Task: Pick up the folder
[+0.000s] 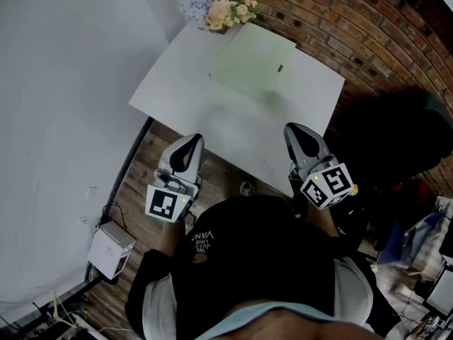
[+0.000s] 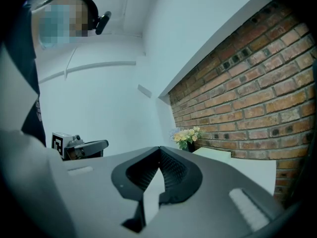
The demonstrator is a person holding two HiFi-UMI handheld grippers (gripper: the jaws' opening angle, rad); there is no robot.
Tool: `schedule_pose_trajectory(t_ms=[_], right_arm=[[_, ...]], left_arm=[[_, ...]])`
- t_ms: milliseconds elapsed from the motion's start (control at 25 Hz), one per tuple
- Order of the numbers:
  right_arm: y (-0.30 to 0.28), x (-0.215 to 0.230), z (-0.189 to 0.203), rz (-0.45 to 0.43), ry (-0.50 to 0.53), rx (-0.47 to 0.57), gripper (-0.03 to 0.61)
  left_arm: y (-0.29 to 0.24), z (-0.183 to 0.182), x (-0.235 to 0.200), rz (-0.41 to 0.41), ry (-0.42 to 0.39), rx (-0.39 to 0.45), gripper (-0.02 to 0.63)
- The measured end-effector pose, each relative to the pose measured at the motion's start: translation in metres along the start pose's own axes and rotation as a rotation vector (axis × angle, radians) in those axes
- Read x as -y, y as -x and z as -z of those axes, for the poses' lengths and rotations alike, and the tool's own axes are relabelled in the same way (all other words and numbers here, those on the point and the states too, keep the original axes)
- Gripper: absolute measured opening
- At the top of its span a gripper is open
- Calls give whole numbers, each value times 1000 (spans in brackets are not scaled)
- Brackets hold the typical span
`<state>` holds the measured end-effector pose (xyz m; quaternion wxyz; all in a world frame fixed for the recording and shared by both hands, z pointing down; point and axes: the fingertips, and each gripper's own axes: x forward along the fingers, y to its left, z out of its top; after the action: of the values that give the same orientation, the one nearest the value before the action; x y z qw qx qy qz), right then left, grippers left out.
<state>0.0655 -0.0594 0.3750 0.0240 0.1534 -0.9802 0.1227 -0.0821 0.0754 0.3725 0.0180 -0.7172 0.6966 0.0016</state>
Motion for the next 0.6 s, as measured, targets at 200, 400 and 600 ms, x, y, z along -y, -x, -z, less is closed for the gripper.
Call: schedule_pose_trajectory(t_ms=[200, 400, 600], right_arm=[[-7, 22, 1, -25, -4, -17, -2], [-15, 38, 5, -46, -8, -33, -2], [-28, 40, 7, -56, -20, -48, -2]], left_arm=[[-22, 5, 1, -20, -2, -8, 0], [-35, 8, 2, -42, 0, -9, 0], [-40, 14, -8, -51, 6, -47, 0]])
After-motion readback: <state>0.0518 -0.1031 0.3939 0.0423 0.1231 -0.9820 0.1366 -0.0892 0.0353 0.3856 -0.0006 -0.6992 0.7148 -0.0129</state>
